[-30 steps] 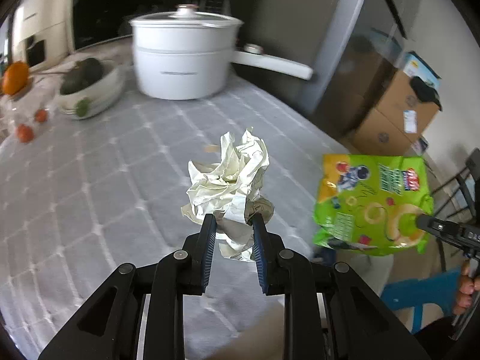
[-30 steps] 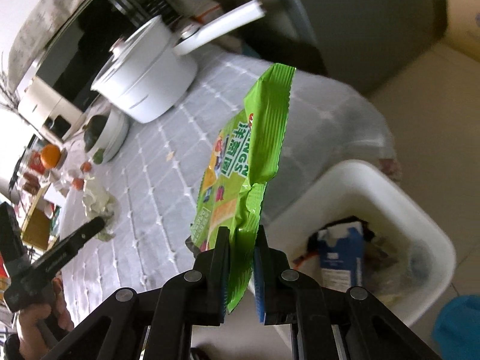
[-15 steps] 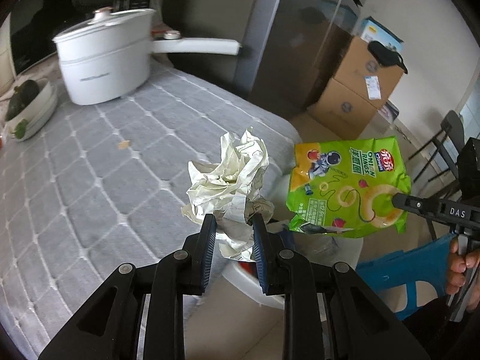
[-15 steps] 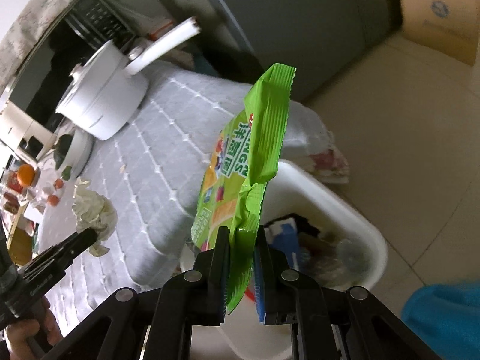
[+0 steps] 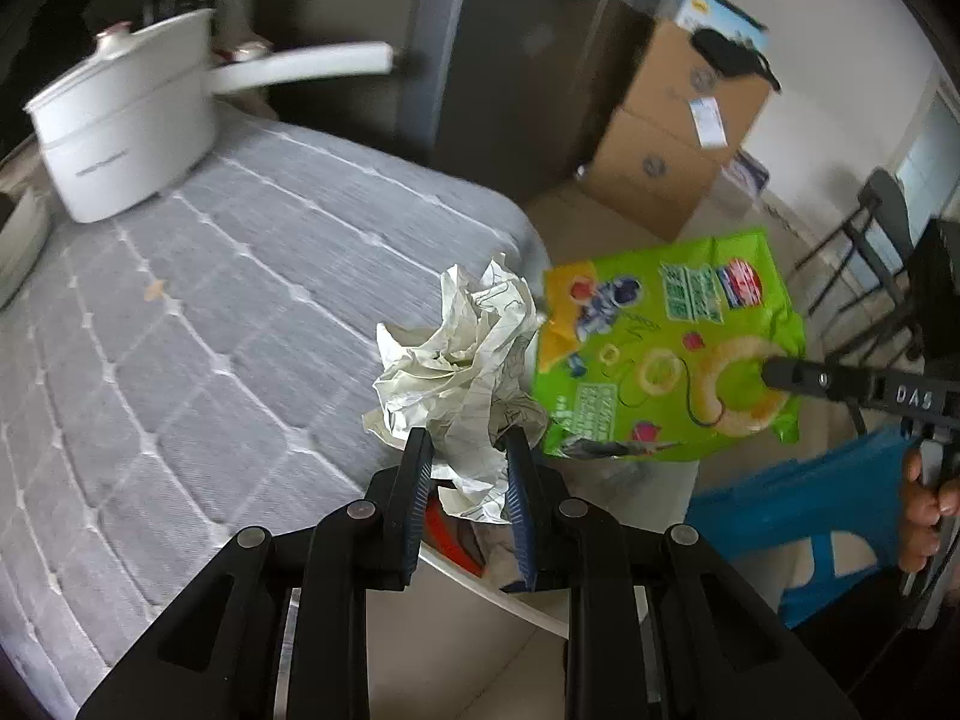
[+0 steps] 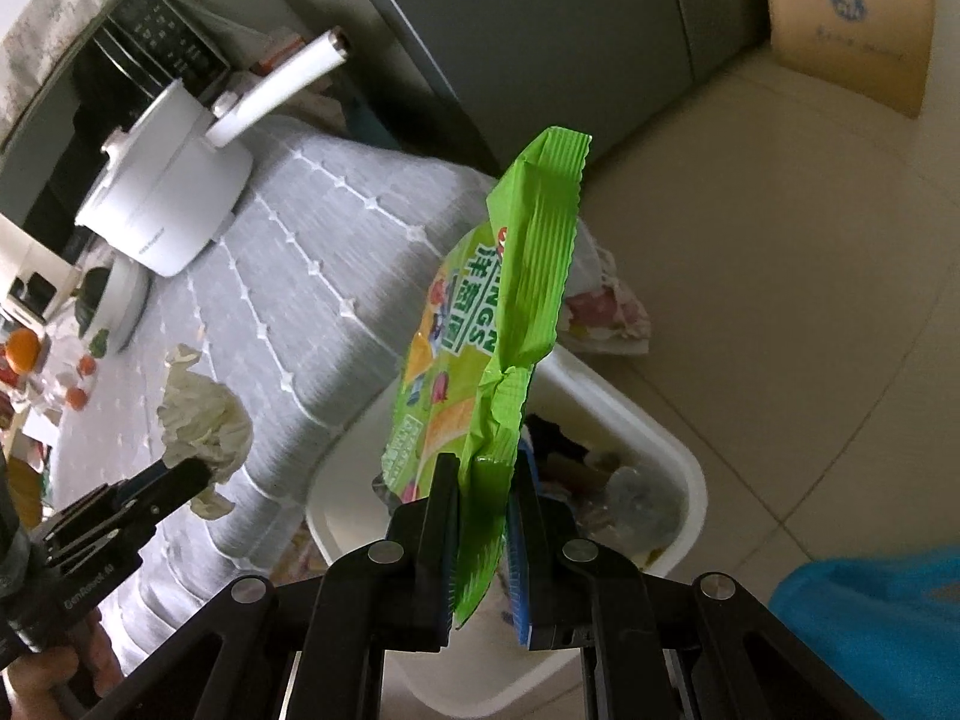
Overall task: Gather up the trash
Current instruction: 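Carry the crumpled paper and green packet over the white bin, then open the left gripper, then the right gripper, dropping paper and packet into the bin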
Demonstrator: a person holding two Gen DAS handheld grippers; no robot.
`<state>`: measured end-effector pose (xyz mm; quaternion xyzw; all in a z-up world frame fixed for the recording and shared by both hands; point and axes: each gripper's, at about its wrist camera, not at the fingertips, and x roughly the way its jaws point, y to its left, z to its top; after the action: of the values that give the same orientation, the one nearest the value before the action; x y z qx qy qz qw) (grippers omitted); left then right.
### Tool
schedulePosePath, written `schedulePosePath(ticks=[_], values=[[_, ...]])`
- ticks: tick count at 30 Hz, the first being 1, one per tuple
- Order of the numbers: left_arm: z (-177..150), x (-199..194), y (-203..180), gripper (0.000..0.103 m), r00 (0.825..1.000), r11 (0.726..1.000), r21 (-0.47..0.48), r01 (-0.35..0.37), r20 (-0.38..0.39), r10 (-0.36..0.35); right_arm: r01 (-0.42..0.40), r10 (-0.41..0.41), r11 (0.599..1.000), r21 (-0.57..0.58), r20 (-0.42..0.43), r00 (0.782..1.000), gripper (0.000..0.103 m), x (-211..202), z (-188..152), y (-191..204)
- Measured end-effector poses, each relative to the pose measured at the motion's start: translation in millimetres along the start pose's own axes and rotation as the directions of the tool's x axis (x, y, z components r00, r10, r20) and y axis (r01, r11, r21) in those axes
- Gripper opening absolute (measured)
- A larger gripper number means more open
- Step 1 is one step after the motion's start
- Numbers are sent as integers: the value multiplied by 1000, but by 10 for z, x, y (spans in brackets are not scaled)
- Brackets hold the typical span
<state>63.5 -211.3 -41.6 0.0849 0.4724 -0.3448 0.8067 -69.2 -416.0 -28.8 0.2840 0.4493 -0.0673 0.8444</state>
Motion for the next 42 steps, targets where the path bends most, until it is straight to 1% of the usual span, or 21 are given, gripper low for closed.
schedulePosePath(ticks=[5,10,14,17,18,19,20,21,22,25,28,33,36,37,39,40,41,42], values=[[-63,270,-171,26,998,998,62,-6,-59,10,15,-15,1000,-22,-16,1000,12,29,-35,6],[-97,483,-216,27,996,997,76,-3,-92,10,17,-19,999,-34,-38,999,12,89,-76,28],[-110,555,-213,28,995,997,72,2,-103,5,25,-26,999,-37,-41,999,12,82,-78,25],[-102,554,-198,35,994,997,69,21,-105,-13,33,-35,999,-35,-40,999,12,71,-69,6],[-99,552,-199,39,994,997,68,24,-107,-17,34,-35,999,-33,-41,999,12,67,-72,1],[-98,534,-192,47,994,998,66,22,-106,-15,36,-37,999,-31,-41,998,12,62,-73,-6],[-100,516,-183,52,994,998,63,17,-105,-11,37,-38,999,-29,-40,998,12,58,-73,-12],[-111,483,-177,61,995,998,60,9,-101,-3,38,-39,999,-28,-39,998,12,55,-77,-15],[-118,444,-166,67,996,998,58,1,-95,5,40,-41,999,-28,-39,998,12,51,-79,-11],[-140,287,-133,73,997,998,55,-12,-70,16,38,-39,999,-36,-38,998,12,51,-83,26],[-153,134,-27,78,999,999,29,-19,-44,20,25,-28,998,-51,-49,998,12,70,-98,67],[-176,-19,213,80,999,999,-32,-31,-24,30,-39,33,998,-52,-119,992,12,189,-146,134],[-204,-115,307,82,999,997,-60,-49,-13,49,-40,33,998,-48,-141,989,15,250,-166,161],[-211,-147,328,83,999,996,-70,-54,-8,54,-38,32,998,-42,-145,989,18,260,-170,157],[-231,-200,380,86,998,994,-91,-68,2,68,-29,27,999,-13,-155,988,20,284,-158,134],[-251,-240,409,87,996,990,-108,-89,8,90,-25,24,1000,-2,-158,987,36,292,-156,123],[-270,-266,428,87,994,987,-119,-108,12,110,-12,14,1000,8,-160,987,60,299,-152,110],[-300,-301,452,87,988,979,-136,-150,14,153,7,-4,1000,16,-152,988,69,294,-147,103]])
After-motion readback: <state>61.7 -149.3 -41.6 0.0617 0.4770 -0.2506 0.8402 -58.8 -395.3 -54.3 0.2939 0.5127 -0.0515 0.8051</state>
